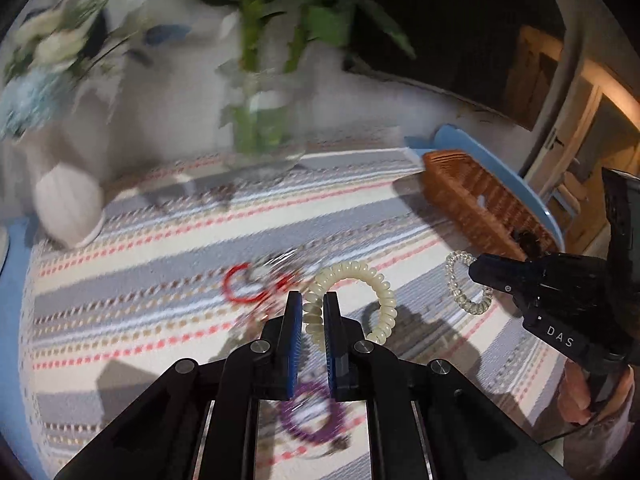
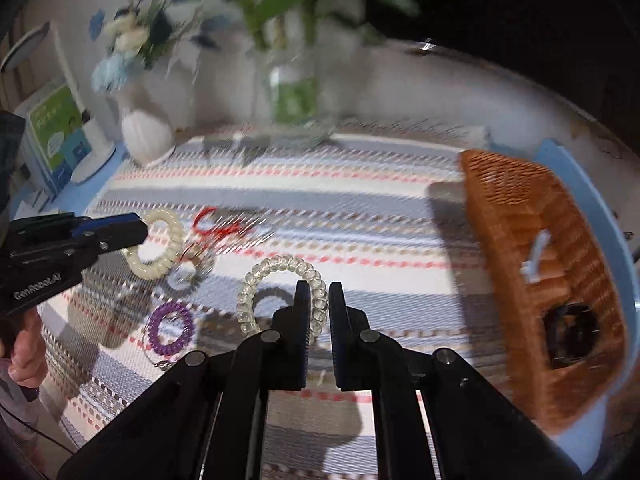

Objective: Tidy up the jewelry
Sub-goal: 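Carry the hair tie and bracelet into the wicker basket and open both tools, then move both open tools back over the remaining jewelry, then grasp the silver wire earring beside the purple hair tie with the right tool, then grasp the purple coiled hair tie with the left tool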

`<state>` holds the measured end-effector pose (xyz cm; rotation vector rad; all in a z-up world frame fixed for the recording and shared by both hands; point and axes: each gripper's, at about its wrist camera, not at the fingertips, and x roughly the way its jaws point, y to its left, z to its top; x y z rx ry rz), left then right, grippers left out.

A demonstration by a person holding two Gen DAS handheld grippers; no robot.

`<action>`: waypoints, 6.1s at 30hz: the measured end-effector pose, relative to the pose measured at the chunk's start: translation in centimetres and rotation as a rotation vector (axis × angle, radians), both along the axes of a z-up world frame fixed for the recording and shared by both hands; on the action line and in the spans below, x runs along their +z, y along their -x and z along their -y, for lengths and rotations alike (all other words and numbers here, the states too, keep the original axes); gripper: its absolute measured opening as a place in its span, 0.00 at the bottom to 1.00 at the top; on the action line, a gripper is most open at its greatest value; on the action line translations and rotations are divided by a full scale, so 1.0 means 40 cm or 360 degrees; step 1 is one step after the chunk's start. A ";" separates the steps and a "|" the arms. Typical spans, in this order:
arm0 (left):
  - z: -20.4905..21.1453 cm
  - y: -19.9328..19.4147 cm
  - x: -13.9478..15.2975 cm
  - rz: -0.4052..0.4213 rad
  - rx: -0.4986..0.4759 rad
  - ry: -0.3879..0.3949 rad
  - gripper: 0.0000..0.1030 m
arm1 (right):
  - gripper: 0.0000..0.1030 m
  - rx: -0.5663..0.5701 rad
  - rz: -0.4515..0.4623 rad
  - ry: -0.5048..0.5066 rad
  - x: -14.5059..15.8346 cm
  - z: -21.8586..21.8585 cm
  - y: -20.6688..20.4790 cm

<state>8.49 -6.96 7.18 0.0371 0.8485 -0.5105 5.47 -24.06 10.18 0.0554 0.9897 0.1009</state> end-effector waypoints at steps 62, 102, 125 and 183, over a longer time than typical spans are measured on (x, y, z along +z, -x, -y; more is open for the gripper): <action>-0.186 0.140 0.042 -0.0029 0.0221 0.0236 0.64 | 0.50 0.0025 -0.0019 -0.0184 0.078 -0.015 0.039; -0.246 0.142 -0.203 -0.0232 0.0218 0.0212 0.50 | 0.24 0.0382 -0.0385 -0.0357 -0.163 -0.262 0.091; -0.259 0.148 -0.200 -0.0230 0.0214 0.0248 0.50 | 0.10 0.0233 -0.0243 -0.0132 -0.174 -0.351 0.074; -0.099 0.079 -0.227 -0.0110 0.0165 -0.0106 0.11 | 0.25 -0.0033 -0.0188 -0.0099 -0.188 -0.207 0.058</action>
